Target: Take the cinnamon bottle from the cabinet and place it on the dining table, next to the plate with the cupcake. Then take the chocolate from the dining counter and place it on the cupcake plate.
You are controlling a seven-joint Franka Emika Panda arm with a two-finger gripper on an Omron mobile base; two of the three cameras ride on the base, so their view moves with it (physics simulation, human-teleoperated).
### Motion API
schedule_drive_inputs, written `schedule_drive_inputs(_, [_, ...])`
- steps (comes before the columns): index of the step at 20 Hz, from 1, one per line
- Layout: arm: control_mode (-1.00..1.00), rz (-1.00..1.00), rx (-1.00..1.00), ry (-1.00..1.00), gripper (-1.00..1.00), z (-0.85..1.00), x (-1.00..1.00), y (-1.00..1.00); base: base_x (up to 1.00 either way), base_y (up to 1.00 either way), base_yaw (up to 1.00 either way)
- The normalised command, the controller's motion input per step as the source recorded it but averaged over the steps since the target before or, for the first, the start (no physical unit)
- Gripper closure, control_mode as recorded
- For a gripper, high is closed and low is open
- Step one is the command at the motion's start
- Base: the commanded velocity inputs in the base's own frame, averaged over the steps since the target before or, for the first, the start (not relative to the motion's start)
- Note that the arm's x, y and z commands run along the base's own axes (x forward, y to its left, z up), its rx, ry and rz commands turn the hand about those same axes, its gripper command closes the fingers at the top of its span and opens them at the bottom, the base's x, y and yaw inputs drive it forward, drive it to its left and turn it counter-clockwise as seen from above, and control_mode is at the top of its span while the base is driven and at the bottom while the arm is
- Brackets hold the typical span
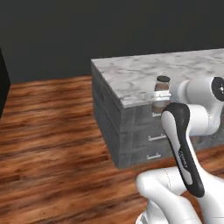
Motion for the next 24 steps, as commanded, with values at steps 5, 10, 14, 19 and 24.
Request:
schedule_drive_inputs(5, [1.00, 0.00, 0.00, 0.00, 1.00, 0.00, 0.00, 0.00, 1.00, 0.17, 0.33])
schedule_drive_inputs(10, [1.00, 0.00, 0.00, 0.00, 1.00, 0.00, 0.00, 0.00, 1.00, 0.28, 0.21])
schedule_drive_inputs(14, [1.00, 0.00, 0.00, 0.00, 1.00, 0.00, 0.00, 0.00, 1.00, 0.44, 0.16])
schedule_drive_inputs(19, [1.00, 0.00, 0.00, 0.00, 1.00, 0.00, 0.00, 0.00, 1.00, 0.64, 0.11])
schedule_drive_inputs(24, [1.00, 0.00, 0.00, 0.00, 1.00, 0.00, 0.00, 0.00, 1.00, 0.64, 0.04])
